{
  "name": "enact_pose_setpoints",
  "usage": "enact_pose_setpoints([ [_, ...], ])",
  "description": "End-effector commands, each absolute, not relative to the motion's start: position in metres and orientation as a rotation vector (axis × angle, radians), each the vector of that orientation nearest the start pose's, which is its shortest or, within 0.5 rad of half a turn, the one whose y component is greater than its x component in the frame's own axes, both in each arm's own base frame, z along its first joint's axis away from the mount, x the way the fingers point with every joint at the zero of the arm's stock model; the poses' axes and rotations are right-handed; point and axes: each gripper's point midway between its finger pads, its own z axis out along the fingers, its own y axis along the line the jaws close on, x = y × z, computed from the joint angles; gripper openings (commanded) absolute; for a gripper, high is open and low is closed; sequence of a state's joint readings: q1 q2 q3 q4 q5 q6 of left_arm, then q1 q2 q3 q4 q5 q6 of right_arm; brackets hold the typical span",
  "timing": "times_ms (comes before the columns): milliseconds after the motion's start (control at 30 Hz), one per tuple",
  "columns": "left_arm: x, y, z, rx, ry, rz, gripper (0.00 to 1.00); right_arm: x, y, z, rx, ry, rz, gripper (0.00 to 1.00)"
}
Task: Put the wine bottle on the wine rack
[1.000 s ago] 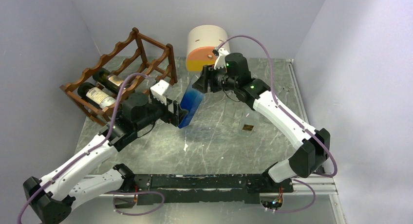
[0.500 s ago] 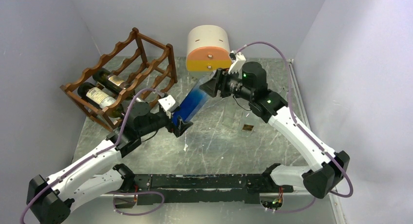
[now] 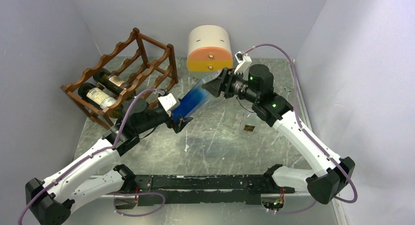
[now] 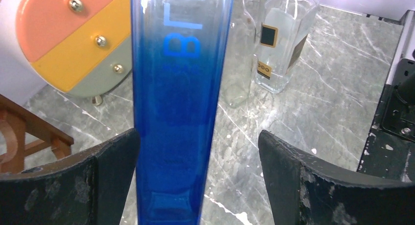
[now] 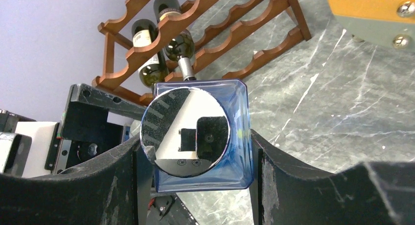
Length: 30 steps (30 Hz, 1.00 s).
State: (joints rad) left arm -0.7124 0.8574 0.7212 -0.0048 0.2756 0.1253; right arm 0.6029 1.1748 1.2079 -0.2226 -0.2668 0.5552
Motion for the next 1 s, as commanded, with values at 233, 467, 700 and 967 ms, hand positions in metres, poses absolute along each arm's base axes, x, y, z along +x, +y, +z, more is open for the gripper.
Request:
enact_pose_setpoints([
  [233,0.236,-0.234,0.253,0.858,1.605,-0.548,0.94,0.24,0.285,0.445,-0.334,1.536,1.332,0.03],
  [467,0.225,-0.246,0.255,0.941,1.587,-0.62,0.94,0.235,0.288,0.447,-0.351,1.525,1.375,0.03],
  [700,0.225,-0.249,0.265,1.016,1.518,-0.595,0.79,0.233,0.288,0.447,-0.349,1.531,1.385,0.03],
  [967,0.241,-0.232,0.284,1.014,1.492,-0.423,0.07,0.232,0.284,0.434,-0.404,1.567,1.313,0.21],
])
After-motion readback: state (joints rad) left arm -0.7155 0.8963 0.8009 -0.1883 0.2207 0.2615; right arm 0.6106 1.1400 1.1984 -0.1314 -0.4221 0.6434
